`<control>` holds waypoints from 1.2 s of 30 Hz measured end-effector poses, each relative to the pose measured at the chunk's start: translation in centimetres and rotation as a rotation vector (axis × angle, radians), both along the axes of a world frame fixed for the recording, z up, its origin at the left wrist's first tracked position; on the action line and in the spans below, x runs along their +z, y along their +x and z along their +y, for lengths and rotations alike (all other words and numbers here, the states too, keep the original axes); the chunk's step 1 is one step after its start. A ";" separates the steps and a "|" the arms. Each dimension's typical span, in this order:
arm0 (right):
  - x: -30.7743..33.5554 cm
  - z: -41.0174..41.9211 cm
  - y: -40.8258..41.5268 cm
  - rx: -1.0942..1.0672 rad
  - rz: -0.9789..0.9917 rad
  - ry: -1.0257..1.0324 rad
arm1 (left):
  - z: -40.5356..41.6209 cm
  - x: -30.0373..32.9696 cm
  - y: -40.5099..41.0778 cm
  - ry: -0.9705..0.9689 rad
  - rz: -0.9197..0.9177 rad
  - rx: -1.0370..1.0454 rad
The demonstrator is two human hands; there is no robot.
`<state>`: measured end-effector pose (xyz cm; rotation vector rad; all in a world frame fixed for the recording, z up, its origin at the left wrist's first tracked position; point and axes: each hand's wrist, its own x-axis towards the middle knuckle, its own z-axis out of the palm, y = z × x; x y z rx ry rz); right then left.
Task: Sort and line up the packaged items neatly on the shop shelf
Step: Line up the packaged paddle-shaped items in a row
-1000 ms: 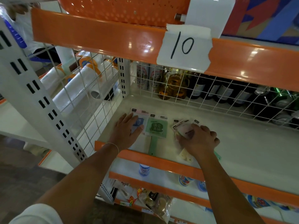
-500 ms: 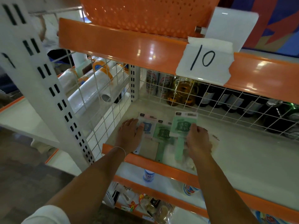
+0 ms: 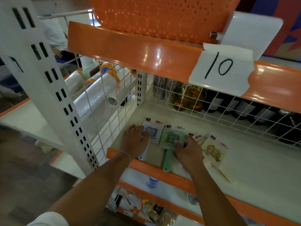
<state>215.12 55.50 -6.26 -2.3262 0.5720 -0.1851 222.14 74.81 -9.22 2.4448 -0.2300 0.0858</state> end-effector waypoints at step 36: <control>-3.0 1.6 -1.3 -0.006 -0.123 -0.158 | 0.0 0.6 -0.3 0.023 0.039 -0.024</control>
